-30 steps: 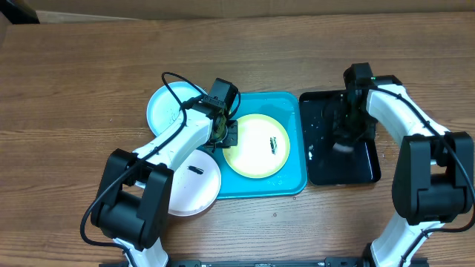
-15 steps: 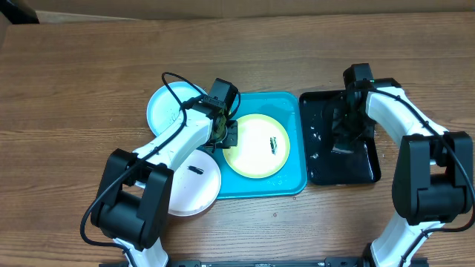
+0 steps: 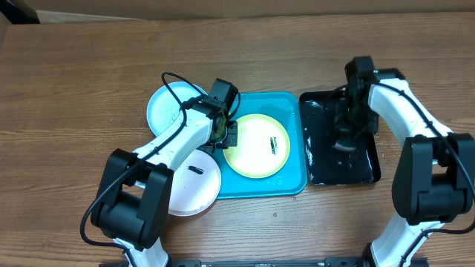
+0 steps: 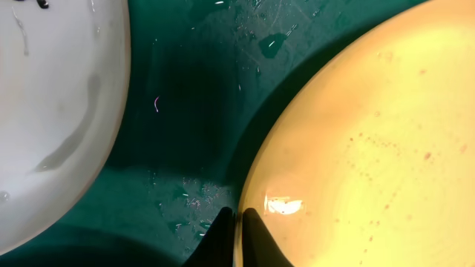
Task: Clean dirty plates on tray and stack at the side
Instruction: 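Grasp the green sponge with the right gripper and dip it in water, then scrub the yellow plate surface with the sponge in the right gripper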
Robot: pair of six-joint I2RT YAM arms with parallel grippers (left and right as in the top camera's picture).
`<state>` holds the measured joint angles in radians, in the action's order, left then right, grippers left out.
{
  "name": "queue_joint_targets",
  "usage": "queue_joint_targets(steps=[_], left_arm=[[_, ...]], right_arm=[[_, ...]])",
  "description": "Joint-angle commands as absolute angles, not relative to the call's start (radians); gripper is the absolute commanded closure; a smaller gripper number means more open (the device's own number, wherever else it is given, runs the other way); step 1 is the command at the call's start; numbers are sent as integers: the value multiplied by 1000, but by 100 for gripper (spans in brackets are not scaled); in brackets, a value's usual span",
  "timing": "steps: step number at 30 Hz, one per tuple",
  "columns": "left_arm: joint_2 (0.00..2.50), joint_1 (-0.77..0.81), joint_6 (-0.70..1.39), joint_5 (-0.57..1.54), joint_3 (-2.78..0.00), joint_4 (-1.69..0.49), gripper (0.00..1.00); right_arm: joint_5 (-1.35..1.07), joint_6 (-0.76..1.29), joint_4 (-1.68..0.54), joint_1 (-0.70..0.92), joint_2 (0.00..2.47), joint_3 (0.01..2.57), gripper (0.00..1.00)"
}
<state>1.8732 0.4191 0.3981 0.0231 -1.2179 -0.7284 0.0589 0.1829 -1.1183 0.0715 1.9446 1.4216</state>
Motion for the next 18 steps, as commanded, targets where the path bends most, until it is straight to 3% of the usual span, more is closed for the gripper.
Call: queue_joint_targets(steps=[1,5,8,10,12,14,18], left_arm=[[1893,426,436,15,-1213,-728,93],[1901,426,435,15,-1213,-726,95],[1915,426,435,15,-1213,-721,83],[1933,426,435,16,-1213,-716,83],[1954,426,435,19,-1213,-711,85],[1970,426,435,19,-1213,-708,96],[1960,410,434,20,-1227,-723,96]], right_arm=[[58,186,-1132,91,1940,1464,96],[59,186,-1139,111,1940,1463,96],[59,186,-1137,119,1940,1461,96],[59,186,-1140,119,1940,1460,96],[59,186,-1143,119,1940,1460,96],[60,182,-1145,119,1940,1460,96],[89,182,-1150,117,1939,1465,96]])
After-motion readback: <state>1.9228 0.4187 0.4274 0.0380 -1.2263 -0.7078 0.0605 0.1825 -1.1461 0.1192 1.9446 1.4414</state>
